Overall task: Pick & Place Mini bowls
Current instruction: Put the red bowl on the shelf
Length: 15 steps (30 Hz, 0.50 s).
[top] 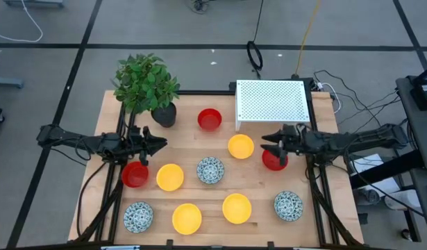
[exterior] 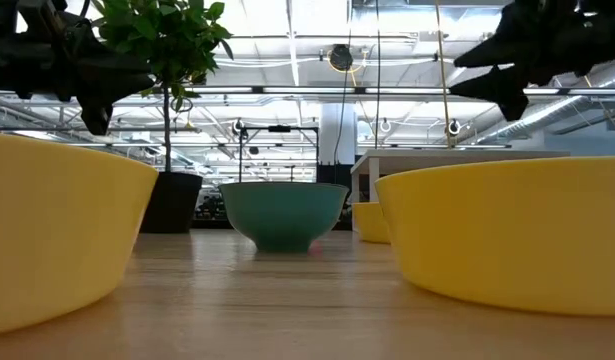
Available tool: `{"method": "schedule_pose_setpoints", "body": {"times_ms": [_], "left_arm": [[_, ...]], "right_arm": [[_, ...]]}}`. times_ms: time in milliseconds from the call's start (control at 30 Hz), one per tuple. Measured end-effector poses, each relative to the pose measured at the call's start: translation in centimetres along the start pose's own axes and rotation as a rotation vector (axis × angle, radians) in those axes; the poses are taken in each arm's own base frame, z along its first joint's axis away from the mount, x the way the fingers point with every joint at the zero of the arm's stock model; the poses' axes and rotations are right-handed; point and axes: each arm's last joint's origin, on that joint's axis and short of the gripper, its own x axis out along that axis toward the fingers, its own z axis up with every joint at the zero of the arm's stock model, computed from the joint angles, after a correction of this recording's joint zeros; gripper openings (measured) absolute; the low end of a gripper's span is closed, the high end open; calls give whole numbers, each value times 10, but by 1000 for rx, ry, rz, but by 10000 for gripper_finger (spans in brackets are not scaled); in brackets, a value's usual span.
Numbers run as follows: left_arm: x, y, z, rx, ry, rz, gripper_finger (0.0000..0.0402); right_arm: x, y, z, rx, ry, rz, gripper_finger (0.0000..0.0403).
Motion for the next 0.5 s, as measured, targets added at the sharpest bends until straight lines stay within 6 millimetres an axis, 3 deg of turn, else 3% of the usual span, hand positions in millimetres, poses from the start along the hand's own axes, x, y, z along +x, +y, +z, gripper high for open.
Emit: {"method": "schedule_pose_setpoints", "body": {"times_ms": [200,333,500], "left_arm": [[0,0,0,-1,0,1,97],[0,0,0,0,1,1,97],[0,0,0,0,0,0,97]], "right_arm": [[2,10,18,-45,249,-131,201],[5,22,33,-90,413,-130,201],[14,28,27,-104,636,-81,201]]}}
